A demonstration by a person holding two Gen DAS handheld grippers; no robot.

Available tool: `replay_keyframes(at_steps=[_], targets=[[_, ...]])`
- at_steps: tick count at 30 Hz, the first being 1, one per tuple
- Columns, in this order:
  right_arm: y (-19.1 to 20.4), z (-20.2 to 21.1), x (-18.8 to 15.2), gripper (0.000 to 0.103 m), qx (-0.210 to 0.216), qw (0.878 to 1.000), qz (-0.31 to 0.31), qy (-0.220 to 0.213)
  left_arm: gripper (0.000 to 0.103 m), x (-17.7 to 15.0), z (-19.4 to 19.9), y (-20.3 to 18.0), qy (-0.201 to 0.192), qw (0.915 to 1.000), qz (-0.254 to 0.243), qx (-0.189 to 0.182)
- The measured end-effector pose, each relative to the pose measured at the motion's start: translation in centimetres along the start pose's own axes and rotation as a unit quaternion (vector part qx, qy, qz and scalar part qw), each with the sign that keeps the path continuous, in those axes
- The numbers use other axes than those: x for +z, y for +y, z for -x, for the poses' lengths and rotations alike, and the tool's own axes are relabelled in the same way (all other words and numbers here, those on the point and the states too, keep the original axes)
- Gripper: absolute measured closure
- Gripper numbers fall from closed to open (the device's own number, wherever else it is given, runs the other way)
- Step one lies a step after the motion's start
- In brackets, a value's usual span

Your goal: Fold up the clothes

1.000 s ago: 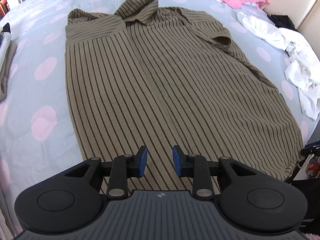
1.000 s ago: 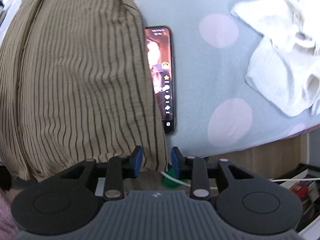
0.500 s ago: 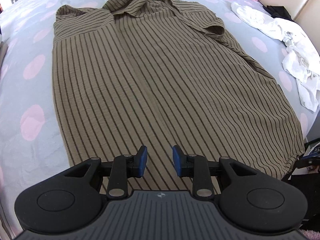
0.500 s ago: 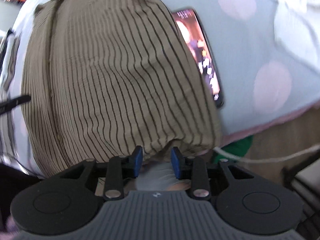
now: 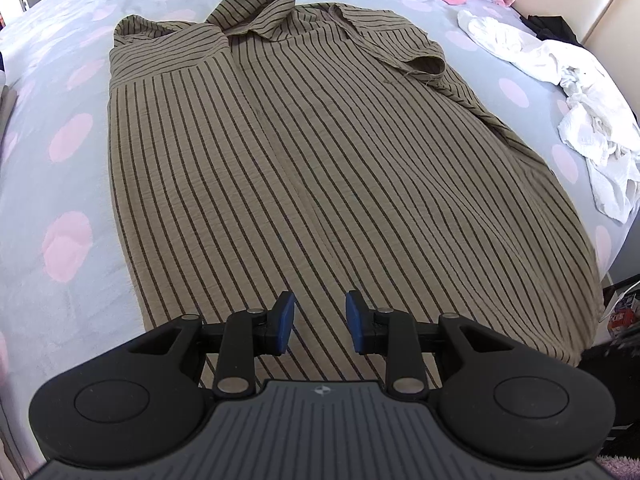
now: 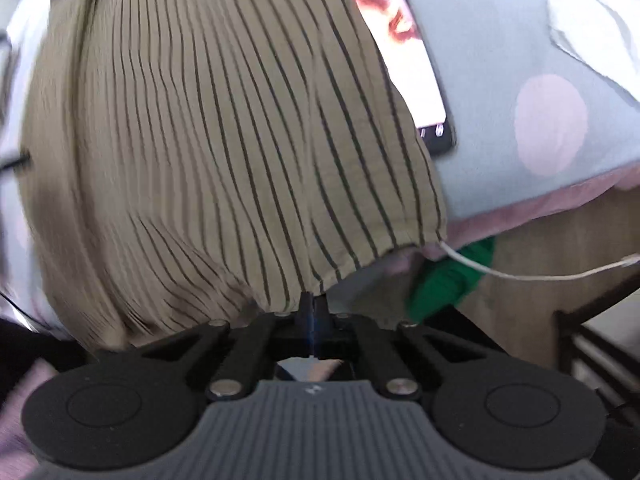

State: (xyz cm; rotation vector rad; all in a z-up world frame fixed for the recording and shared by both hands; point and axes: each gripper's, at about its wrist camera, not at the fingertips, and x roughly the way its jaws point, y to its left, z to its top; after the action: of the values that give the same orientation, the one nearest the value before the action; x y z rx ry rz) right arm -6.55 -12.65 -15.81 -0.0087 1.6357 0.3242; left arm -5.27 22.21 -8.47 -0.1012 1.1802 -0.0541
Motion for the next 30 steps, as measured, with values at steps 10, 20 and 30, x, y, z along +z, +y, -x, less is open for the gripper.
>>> replay_keyframes(at_steps=[10, 20, 30], targets=[[0.4, 0.1, -0.3, 0.064, 0.05, 0.998, -0.021, -0.031, 0.076, -0.3, 0.4, -0.1, -0.008, 0.9999, -0.007, -0.003], [2.9, -3.3, 0.1, 0.061, 0.088, 0.996, -0.014, -0.027, 0.068, -0.8, 0.7, -0.3, -0.014, 0.9998, -0.013, 0.0], [4.3, -4.5, -1.5, 0.103, 0.073, 0.997, 0.02, 0.004, 0.068, -0.8, 0.8, 0.1, -0.014, 0.9999, -0.007, 0.001]])
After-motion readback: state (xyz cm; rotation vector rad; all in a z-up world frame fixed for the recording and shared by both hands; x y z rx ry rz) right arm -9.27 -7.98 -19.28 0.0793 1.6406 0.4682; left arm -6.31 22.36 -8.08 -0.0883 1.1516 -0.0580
